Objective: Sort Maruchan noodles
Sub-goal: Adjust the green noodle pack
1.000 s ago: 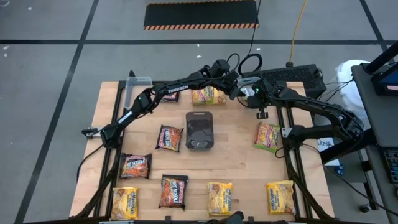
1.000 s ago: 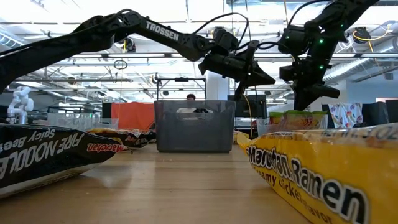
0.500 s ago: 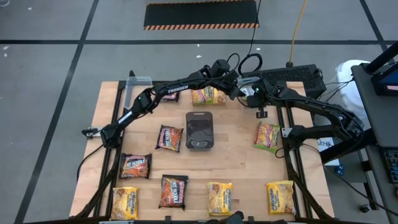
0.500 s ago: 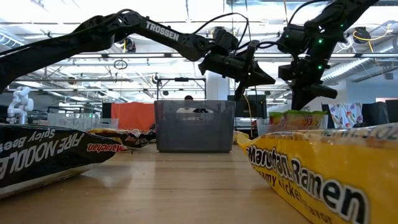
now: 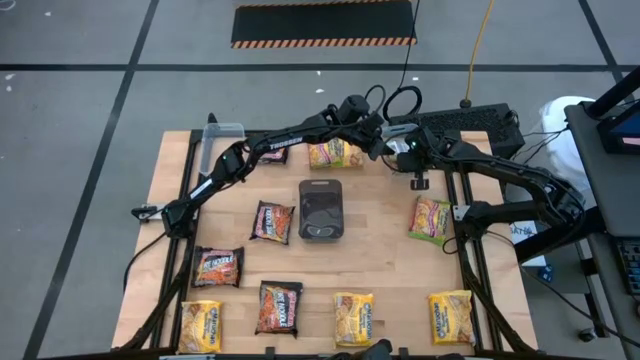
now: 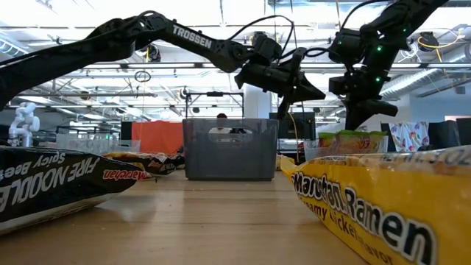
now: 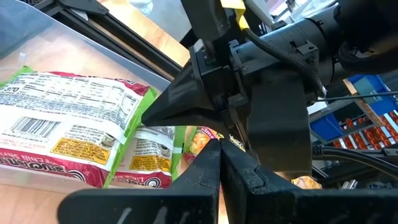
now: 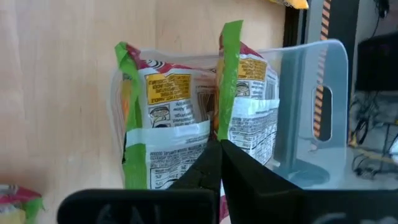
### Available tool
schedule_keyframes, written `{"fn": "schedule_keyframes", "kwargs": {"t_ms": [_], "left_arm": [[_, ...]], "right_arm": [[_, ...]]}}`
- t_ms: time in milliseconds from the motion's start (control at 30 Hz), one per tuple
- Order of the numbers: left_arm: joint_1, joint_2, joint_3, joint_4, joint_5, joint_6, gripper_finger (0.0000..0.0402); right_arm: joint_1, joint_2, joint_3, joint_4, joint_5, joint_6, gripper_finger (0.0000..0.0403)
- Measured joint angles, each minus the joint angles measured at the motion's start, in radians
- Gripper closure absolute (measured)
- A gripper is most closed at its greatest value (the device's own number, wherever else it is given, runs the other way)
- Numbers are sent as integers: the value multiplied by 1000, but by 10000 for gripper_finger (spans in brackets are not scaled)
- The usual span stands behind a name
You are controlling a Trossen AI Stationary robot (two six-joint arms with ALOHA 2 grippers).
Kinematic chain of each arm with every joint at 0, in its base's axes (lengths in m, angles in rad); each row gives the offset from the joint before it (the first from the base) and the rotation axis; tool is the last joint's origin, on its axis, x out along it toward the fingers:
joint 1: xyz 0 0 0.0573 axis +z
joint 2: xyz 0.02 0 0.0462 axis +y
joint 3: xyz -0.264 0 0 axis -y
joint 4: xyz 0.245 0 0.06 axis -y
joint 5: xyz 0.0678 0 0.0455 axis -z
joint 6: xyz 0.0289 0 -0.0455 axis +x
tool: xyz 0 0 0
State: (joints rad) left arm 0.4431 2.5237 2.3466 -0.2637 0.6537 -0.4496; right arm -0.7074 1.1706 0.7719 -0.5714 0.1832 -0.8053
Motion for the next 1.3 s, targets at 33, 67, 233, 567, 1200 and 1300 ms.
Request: {"fn": "schedule_keyframes", "kwargs": {"t_ms": [33, 67, 233, 567, 1200, 1300], "left_arm": [[0, 0, 0, 0, 0, 0, 396], [0, 0, 0, 0, 0, 0, 396], [0, 0, 0, 0, 0, 0, 396], [0, 0, 0, 0, 0, -4, 396], [0, -50, -2, -54, 1, 73, 396], [0, -90, -1, -114, 1, 133, 396]], "right_arm": [[0, 0, 0, -6, 0, 25, 398], [0, 0, 0, -16, 0, 42, 398], [0, 0, 0, -65, -6, 2, 398], [2, 0, 0, -33, -3, -49, 398], [50, -76, 0, -34, -3, -76, 402], [70, -133, 0, -45, -2, -18, 403]]}}
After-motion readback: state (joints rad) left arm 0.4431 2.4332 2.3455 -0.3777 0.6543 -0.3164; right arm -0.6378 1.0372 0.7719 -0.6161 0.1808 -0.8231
